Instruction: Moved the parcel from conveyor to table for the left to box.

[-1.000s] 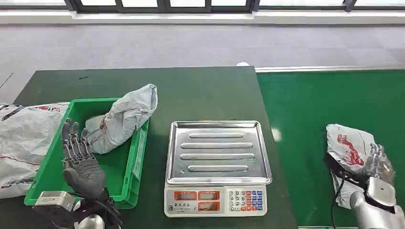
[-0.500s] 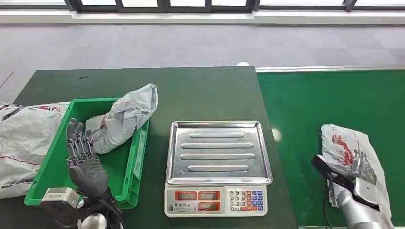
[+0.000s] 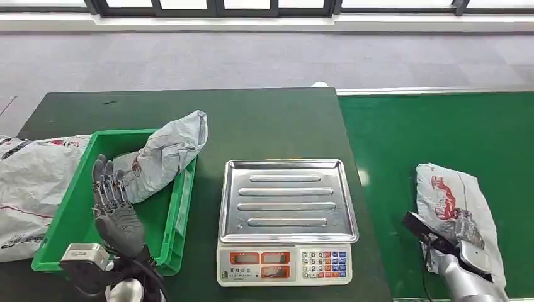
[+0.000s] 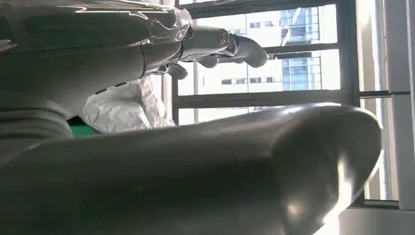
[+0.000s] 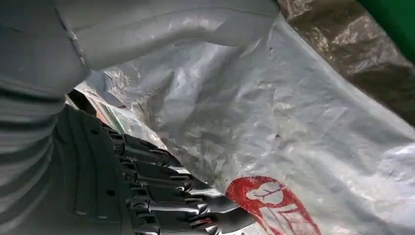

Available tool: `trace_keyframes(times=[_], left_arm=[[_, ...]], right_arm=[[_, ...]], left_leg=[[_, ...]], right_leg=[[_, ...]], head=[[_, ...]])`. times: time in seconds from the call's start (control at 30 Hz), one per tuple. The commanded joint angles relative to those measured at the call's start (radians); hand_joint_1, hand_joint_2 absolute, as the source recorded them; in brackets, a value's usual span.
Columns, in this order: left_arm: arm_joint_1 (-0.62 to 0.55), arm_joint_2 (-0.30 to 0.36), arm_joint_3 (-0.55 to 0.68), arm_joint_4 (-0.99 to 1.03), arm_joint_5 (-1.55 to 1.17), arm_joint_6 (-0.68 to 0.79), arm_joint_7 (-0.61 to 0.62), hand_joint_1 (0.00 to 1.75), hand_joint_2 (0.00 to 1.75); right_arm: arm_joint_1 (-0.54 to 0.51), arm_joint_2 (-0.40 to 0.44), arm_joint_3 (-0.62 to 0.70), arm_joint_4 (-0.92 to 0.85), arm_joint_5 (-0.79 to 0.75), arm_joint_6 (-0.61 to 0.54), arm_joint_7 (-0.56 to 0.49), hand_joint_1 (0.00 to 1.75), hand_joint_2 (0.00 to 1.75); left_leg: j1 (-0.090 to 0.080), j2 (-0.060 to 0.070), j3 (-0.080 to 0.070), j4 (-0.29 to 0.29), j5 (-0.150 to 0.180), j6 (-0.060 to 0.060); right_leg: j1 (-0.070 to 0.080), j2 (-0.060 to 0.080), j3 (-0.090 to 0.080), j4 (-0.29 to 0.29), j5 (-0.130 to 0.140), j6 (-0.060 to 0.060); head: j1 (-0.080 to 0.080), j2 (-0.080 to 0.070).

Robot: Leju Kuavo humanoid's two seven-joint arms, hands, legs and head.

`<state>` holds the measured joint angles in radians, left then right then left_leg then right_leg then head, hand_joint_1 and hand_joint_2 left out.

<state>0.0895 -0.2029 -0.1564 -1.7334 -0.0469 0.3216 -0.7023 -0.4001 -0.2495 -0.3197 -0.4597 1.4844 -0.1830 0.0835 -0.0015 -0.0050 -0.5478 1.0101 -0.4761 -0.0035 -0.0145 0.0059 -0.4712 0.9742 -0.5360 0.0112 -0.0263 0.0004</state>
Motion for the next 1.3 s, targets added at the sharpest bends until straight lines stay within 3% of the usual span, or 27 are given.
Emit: trace_keyframes(times=[0.03,0.07,0.1,0.33,0.37,0.43,0.7,0.83,0.87,0.9,0.93,1.0,1.03,1.07,1.1,1.13,1.17,1.23,1.27,1.3], left_arm=[[-0.064,-0.015,0.05,0.136,0.002,-0.027,0.004,0.0,0.0],[-0.065,-0.017,0.053,0.137,0.0,-0.027,0.004,0.0,0.0],[-0.061,-0.018,0.056,0.134,-0.001,-0.025,0.004,0.0,0.0],[-0.059,-0.014,0.065,0.138,0.012,-0.031,0.004,0.0,0.0],[-0.059,-0.014,0.065,0.138,0.012,-0.031,0.004,0.0,0.0],[-0.058,-0.011,0.065,0.135,0.016,-0.031,0.004,0.0,0.0],[-0.062,-0.008,0.066,0.138,0.021,-0.033,0.004,0.0,0.0],[-0.064,-0.011,0.07,0.138,0.02,-0.033,0.004,0.0,0.0],[-0.061,-0.013,0.073,0.134,0.02,-0.031,0.004,0.0,0.0],[-0.042,-0.014,0.077,0.111,0.015,-0.022,0.004,0.0,0.0],[-0.026,-0.014,0.079,0.094,0.014,-0.02,0.004,0.0,0.0],[0.014,-0.014,0.086,0.046,0.006,-0.01,0.004,0.0,0.0],[0.024,-0.015,0.088,0.035,0.005,-0.007,0.004,0.0,0.0],[0.042,-0.013,0.09,0.017,0.006,-0.01,0.004,0.0,0.0],[0.053,-0.014,0.093,0.003,0.005,-0.009,0.004,0.0,0.0],[0.055,-0.014,0.094,0.0,0.006,-0.01,0.004,0.0,0.0],[0.06,-0.016,0.096,-0.006,0.006,-0.011,0.004,0.0,0.0],[0.058,-0.016,0.097,-0.005,0.008,-0.014,0.004,0.0,0.0],[0.054,-0.015,0.098,-0.001,0.01,-0.014,0.004,0.0,0.0],[0.05,-0.016,0.098,0.003,0.012,-0.015,0.004,0.0,0.0]], right_arm=[[0.26,0.016,0.066,-0.011,0.05,0.224,-0.027,0.0,1.75],[0.287,0.019,0.064,-0.048,0.041,0.234,-0.036,0.3,1.75],[0.309,0.018,0.073,-0.078,0.042,0.256,-0.04,1.75,1.75],[0.334,0.02,0.093,-0.117,0.033,0.312,-0.066,1.75,1.75],[0.334,0.02,0.093,-0.117,0.033,0.312,-0.066,1.75,1.75],[0.333,0.02,0.098,-0.113,0.025,0.316,-0.081,1.75,1.75],[0.339,0.022,0.112,-0.118,0.02,0.315,-0.089,1.75,1.75],[0.367,0.049,0.138,-0.168,0.005,0.3,-0.098,1.75,1.75],[0.362,0.053,0.142,-0.185,0.0,0.277,-0.1,1.75,1.75],[0.326,0.068,0.149,-0.2,-0.011,0.223,-0.101,1.75,1.75],[0.282,0.077,0.16,-0.19,-0.014,0.196,-0.088,1.75,1.75],[0.174,0.117,0.165,-0.191,-0.058,0.038,-0.093,1.75,1.75],[0.147,0.127,0.169,-0.19,-0.066,0.021,-0.094,1.75,1.75],[0.109,0.151,0.167,-0.216,-0.088,-0.057,-0.102,1.75,1.75],[0.091,0.175,0.161,-0.251,-0.121,-0.102,-0.121,1.75,1.75],[0.093,0.186,0.158,-0.283,-0.136,-0.132,-0.132,1.75,1.75],[0.114,0.203,0.154,-0.365,-0.172,-0.171,-0.154,1.75,1.75],[0.15,0.216,0.152,-0.47,-0.223,-0.192,-0.191,1.75,1.75],[0.176,0.22,0.152,-0.535,-0.256,-0.19,-0.209,1.75,1.75],[0.186,0.225,0.15,-0.564,-0.277,-0.196,-0.223,1.75,1.75]], left_leg=[[0.003,-0.006,0.004,-0.003,0.001,-0.001],[0.003,-0.01,0.003,-0.006,0.004,-0.002],[0.004,-0.015,0.004,-0.007,0.005,-0.002],[0.019,-0.012,0.017,0.0,-0.005,0.001],[0.017,-0.016,0.008,-0.002,0.0,0.002],[0.019,-0.013,0.017,0.001,-0.006,0.003],[0.017,-0.015,0.012,0.001,-0.004,0.004],[0.018,-0.013,0.02,0.004,-0.011,0.006],[0.021,-0.009,0.032,0.007,-0.018,0.007],[0.019,-0.012,0.02,0.005,-0.012,0.007],[0.021,-0.007,0.029,0.007,-0.018,0.007],[0.017,-0.004,0.017,0.004,-0.012,0.008],[0.018,0.003,0.024,0.006,-0.017,0.008],[0.017,0.004,0.02,0.004,-0.015,0.008],[0.017,0.006,0.024,0.005,-0.018,0.008],[0.016,0.009,0.021,0.003,-0.017,0.008],[0.017,0.013,0.029,0.005,-0.021,0.008],[0.013,0.019,0.015,0.002,-0.018,0.007],[0.012,0.018,0.008,0.002,-0.015,0.006],[0.013,0.013,0.013,0.003,-0.018,0.006]], right_leg=[[0.003,-0.006,0.007,-0.005,0.0,-0.001],[0.003,-0.01,0.007,-0.01,0.002,-0.001],[0.004,-0.016,0.01,-0.013,0.002,-0.001],[0.016,-0.013,0.033,-0.02,-0.002,-0.004],[0.014,-0.018,0.025,-0.021,0.0,-0.003],[0.016,-0.014,0.035,-0.022,-0.003,-0.003],[0.014,-0.016,0.031,-0.022,-0.001,-0.002],[0.016,-0.015,0.041,-0.027,-0.003,-0.001],[0.018,-0.01,0.054,-0.028,-0.007,-0.001],[0.016,-0.014,0.043,-0.029,-0.003,-0.001],[0.018,-0.008,0.051,-0.029,-0.007,0.0],[0.015,-0.006,0.037,-0.028,-0.002,0.0],[0.017,0.002,0.043,-0.025,-0.004,0.0],[0.015,0.003,0.037,-0.025,-0.002,0.001],[0.016,0.005,0.043,-0.025,-0.003,0.001],[0.015,0.009,0.038,-0.024,-0.001,0.002],[0.017,0.012,0.047,-0.024,-0.004,0.003],[0.014,0.018,0.037,-0.022,0.0,0.002],[0.012,0.017,0.027,-0.02,0.001,0.002],[0.013,0.013,0.033,-0.02,-0.002,0.002]], head=[[0.0,0.0],[-0.001,0.0],[-0.001,0.0],[0.0,0.0],[0.0,0.0],[0.0,0.0],[0.0,0.0],[0.0,0.0],[0.0,0.0],[0.0,0.0],[0.0,0.0],[0.0,0.0],[0.0,0.0],[0.0,0.0],[0.0,0.0],[0.0,0.0],[0.0,0.0],[0.0,0.0],[0.0,0.0],[0.0,0.0]])
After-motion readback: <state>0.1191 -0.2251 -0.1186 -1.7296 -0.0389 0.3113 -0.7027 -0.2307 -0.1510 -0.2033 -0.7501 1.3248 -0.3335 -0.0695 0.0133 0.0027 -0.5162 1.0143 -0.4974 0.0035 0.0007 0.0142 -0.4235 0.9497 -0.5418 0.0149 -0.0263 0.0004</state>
